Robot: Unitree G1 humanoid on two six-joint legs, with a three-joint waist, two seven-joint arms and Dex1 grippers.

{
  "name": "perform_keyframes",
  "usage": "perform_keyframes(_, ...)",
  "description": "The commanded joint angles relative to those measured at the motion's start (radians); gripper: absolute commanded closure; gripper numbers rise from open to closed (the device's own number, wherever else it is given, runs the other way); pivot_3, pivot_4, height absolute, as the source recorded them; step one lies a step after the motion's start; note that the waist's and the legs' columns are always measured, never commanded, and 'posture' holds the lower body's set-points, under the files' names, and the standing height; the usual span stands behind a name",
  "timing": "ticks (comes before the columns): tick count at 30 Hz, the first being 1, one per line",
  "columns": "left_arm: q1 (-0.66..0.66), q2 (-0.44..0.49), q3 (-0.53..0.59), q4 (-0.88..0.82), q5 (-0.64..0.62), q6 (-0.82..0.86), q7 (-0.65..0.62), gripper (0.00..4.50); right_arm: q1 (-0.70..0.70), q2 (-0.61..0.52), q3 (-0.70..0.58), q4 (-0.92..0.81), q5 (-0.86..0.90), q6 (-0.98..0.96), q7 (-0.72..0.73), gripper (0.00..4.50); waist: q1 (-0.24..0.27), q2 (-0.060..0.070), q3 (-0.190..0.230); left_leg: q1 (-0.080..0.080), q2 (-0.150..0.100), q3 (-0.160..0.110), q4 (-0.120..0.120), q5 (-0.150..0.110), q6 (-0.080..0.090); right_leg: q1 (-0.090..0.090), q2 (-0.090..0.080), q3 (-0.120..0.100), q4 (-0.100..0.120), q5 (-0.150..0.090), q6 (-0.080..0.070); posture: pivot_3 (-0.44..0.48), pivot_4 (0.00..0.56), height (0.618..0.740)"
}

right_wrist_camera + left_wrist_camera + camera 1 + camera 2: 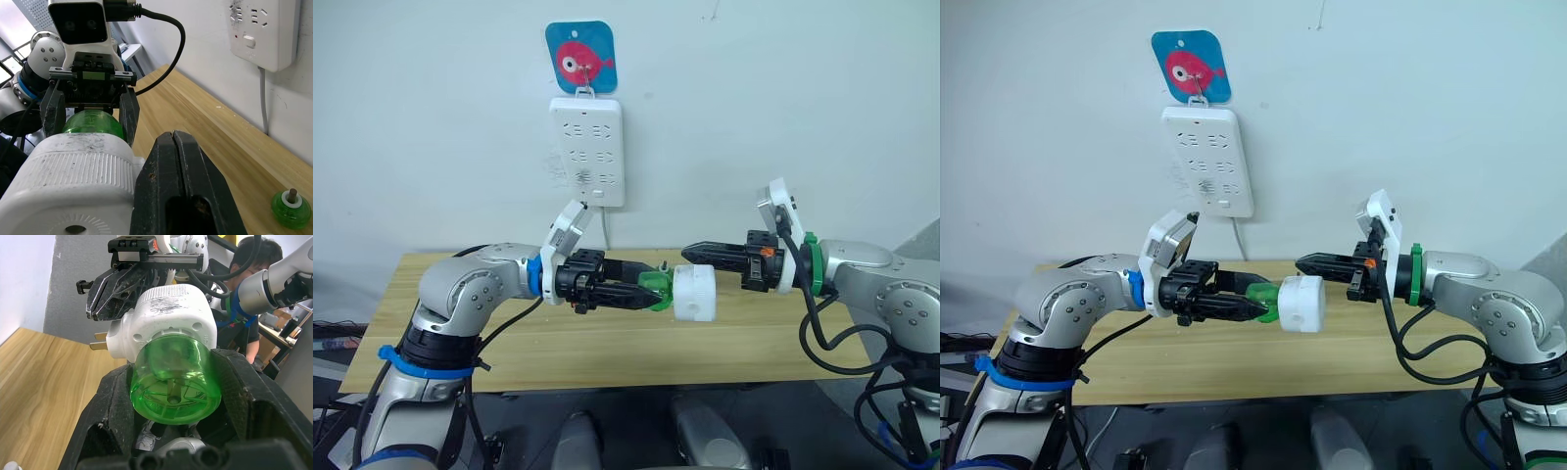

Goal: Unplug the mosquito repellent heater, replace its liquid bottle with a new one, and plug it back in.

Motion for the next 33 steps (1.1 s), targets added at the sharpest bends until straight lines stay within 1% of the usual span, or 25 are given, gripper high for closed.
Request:
perform_keyframes(1,-0.010,-0.001,0.027,-0.024,-0.018,-0.015,-0.003,2.16,-0.010,0.003,-0.025,-0.012,-0.007,-0.011,0.011,4.50,0.000,0.000,0.000,0.000,0.000,0.000,0.000,0.000,0.000,0.000,0.000,0.000,0.000,0.000,0.000,-0.229,0.140,0.732)
perform_keyframes(4,-0.006,0.000,0.022,-0.018,-0.006,-0.025,-0.004,2.16,-0.020,0.023,-0.055,0.004,0.000,-0.023,-0.015,4.50,0.000,0.000,0.000,0.000,0.000,0.000,0.000,0.000,0.000,0.000,0.000,0.000,0.000,0.000,0.000,-0.230,0.139,0.732)
perform_keyframes(8,0.007,-0.007,0.016,-0.008,0.052,-0.093,0.013,2.16,-0.019,0.027,-0.149,0.021,0.037,-0.016,-0.079,4.50,0.001,0.000,0.000,0.000,0.000,0.000,0.000,0.000,0.000,0.000,0.000,0.000,0.000,0.000,0.000,-0.231,0.140,0.732)
perform_keyframes(12,0.026,-0.050,0.028,0.005,0.095,-0.163,0.066,2.16,0.056,0.030,-0.277,-0.004,0.146,0.015,-0.186,4.50,0.004,0.000,0.000,0.000,0.000,0.000,0.000,0.000,0.000,0.000,0.000,0.000,0.000,0.000,0.000,-0.245,0.147,0.732)
perform_keyframes(15,0.040,-0.129,0.040,0.027,0.161,-0.266,0.162,2.16,0.196,0.064,-0.380,-0.073,0.256,-0.009,-0.326,3.95,0.009,0.000,0.000,-0.001,0.000,0.000,0.000,0.000,0.000,0.001,0.000,0.000,-0.001,0.000,-0.001,-0.247,0.149,0.732)
perform_keyframes(17,0.047,-0.164,0.045,0.035,0.193,-0.317,0.201,2.16,0.284,0.097,-0.411,-0.123,0.340,-0.039,-0.424,3.24,0.006,0.000,0.000,-0.001,0.000,0.001,0.000,0.000,0.000,0.000,0.000,0.001,-0.001,0.000,-0.001,-0.257,0.155,0.732)
perform_keyframes(18,0.051,-0.178,0.047,0.037,0.209,-0.340,0.218,2.16,0.326,0.117,-0.419,-0.147,0.380,-0.058,-0.473,2.96,0.005,0.000,0.000,-0.001,0.000,0.001,0.000,0.000,0.000,0.000,0.000,0.001,0.000,0.000,-0.001,-0.262,0.158,0.732)
perform_keyframes(22,0.068,-0.200,0.037,0.038,0.252,-0.401,0.236,2.16,0.443,0.168,-0.412,-0.216,0.491,-0.134,-0.620,1.52,-0.005,0.001,0.000,0.000,0.000,0.003,0.000,0.000,0.000,0.000,0.000,0.004,0.000,0.000,0.000,-0.268,0.161,0.732)
perform_keyframes(26,0.065,-0.222,0.030,0.062,0.310,-0.490,0.254,2.16,0.534,0.248,-0.330,-0.298,0.569,-0.235,-0.780,0.10,-0.003,0.001,0.000,0.000,0.000,0.003,-0.001,0.000,0.001,0.000,0.001,0.004,0.000,0.000,0.000,-0.270,0.164,0.732)
perform_keyframes(27,0.063,-0.226,0.025,0.068,0.323,-0.509,0.254,2.16,0.541,0.269,-0.305,-0.315,0.578,-0.262,-0.817,0.00,-0.003,0.001,0.000,0.000,0.000,0.004,0.000,0.000,0.001,0.000,0.001,0.004,0.000,0.000,0.000,-0.270,0.164,0.732)
perform_keyframes(29,0.059,-0.239,0.021,0.078,0.339,-0.534,0.263,2.16,0.544,0.319,-0.250,-0.345,0.584,-0.316,-0.896,0.00,-0.003,0.001,0.000,0.000,0.000,0.004,0.000,0.000,0.001,0.000,0.001,0.005,0.000,0.000,0.000,-0.269,0.165,0.732)
perform_keyframes(33,0.062,-0.261,0.013,0.076,0.351,-0.545,0.270,2.16,0.522,0.406,-0.140,-0.367,0.522,-0.395,-1.028,0.00,-0.003,0.001,0.000,0.000,0.000,0.004,-0.001,0.000,0.001,0.000,0.001,0.005,0.000,0.000,0.000,-0.270,0.166,0.732)
